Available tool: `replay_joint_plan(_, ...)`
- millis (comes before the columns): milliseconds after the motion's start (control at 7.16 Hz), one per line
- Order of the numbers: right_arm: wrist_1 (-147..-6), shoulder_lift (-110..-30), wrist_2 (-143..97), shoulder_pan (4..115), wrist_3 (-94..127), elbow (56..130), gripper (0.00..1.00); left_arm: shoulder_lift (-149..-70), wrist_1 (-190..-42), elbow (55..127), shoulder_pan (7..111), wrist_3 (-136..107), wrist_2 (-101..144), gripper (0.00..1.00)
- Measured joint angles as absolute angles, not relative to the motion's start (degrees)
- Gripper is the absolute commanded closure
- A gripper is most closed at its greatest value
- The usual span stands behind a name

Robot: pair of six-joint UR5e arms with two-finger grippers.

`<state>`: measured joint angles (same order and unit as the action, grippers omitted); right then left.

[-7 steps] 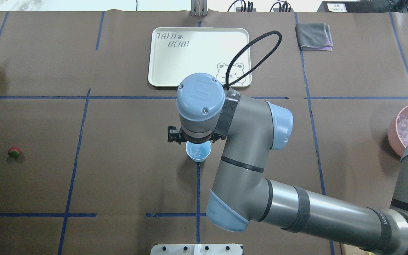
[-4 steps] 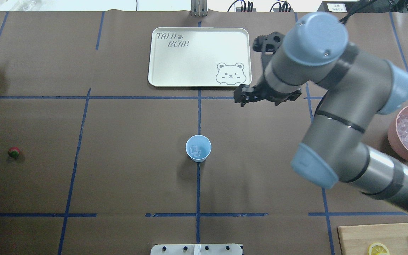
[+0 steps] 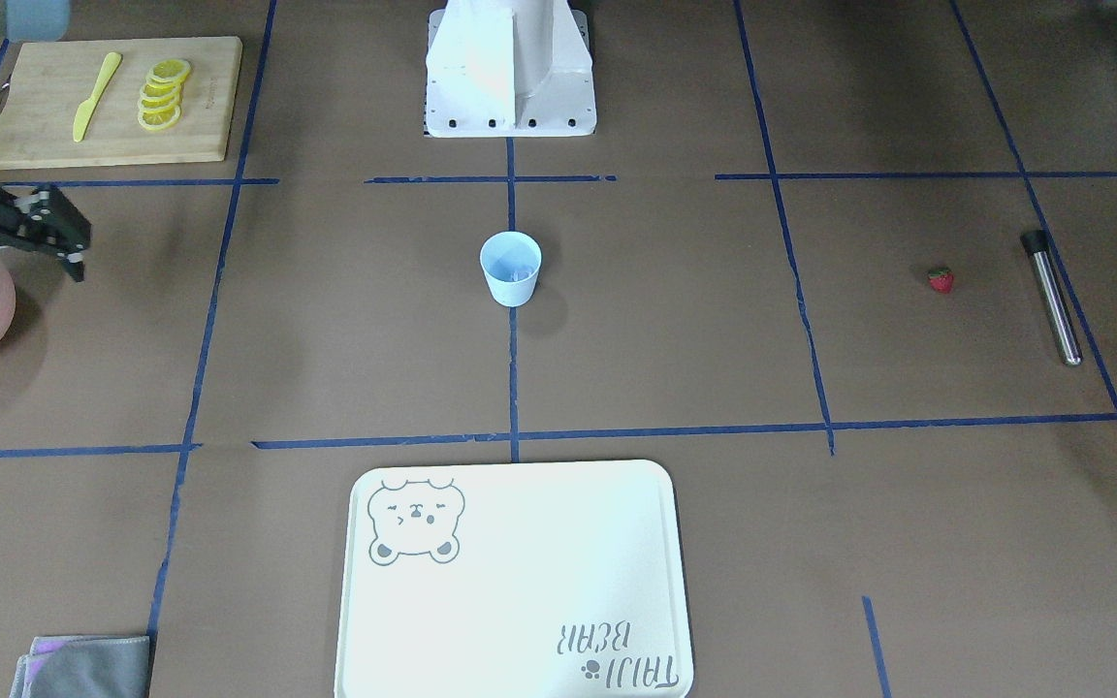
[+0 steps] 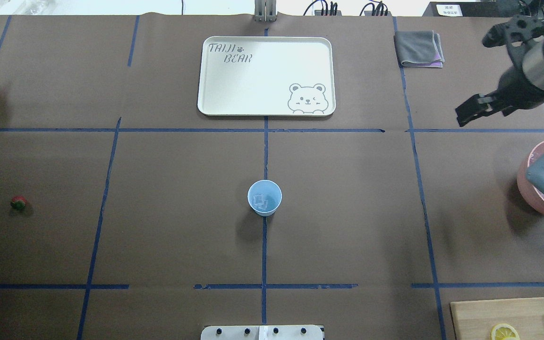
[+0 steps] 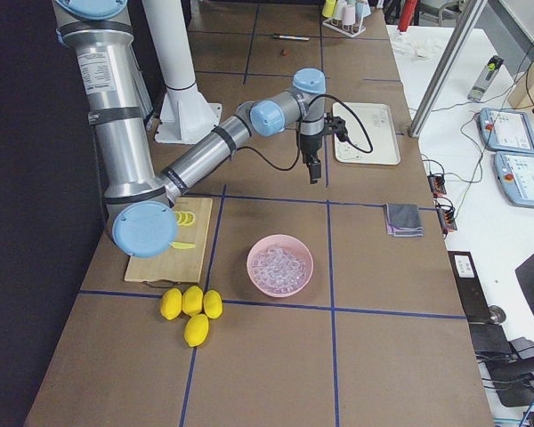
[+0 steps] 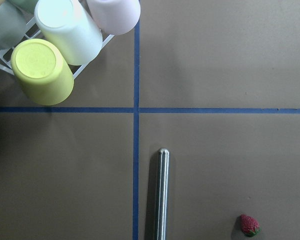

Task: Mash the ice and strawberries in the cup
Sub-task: 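Move the right gripper back over the pink bowl of ice, then lower the right gripper into the bowl and grasp a third ice cube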

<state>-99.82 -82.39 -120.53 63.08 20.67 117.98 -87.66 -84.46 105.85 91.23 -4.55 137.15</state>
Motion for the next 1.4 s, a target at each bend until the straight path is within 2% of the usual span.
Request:
replay_joint_plan(279,-95.1,-91.6,-120.7,67.0,9.3,117.6,0.01,-87.7,-84.5,105.9,91.2,-4.6,137.2,0.00)
replay_joint_plan(559,-82.3,-99.9,-124.2,68.8,6.2,112.9,0.01,-87.7,-84.5,105.9,91.2,-4.6,137.2,0.00)
replay_joint_plan(838,-75.2,-101.9,-126.9,69.8,5.7,106.4,0.02,-87.7,-84.5,105.9,91.2,-4.6,137.2,0.00)
replay_joint_plan(977,-74.3,-101.9,-127.2,69.9,5.4,104.2,0.07,-87.7,-84.5,105.9,91.2,-4.6,137.2,0.00)
replay_joint_plan(1117,-74.1,-101.9,-127.3,69.9,5.3,102.8,0.20,-87.7,-84.5,105.9,91.1,-4.6,137.2,0.00)
replay_joint_plan(1396,-74.2,-101.7,-127.6,69.9,5.7,101.5,0.28,-87.7,-84.5,105.9,91.1,-4.6,137.2,0.00)
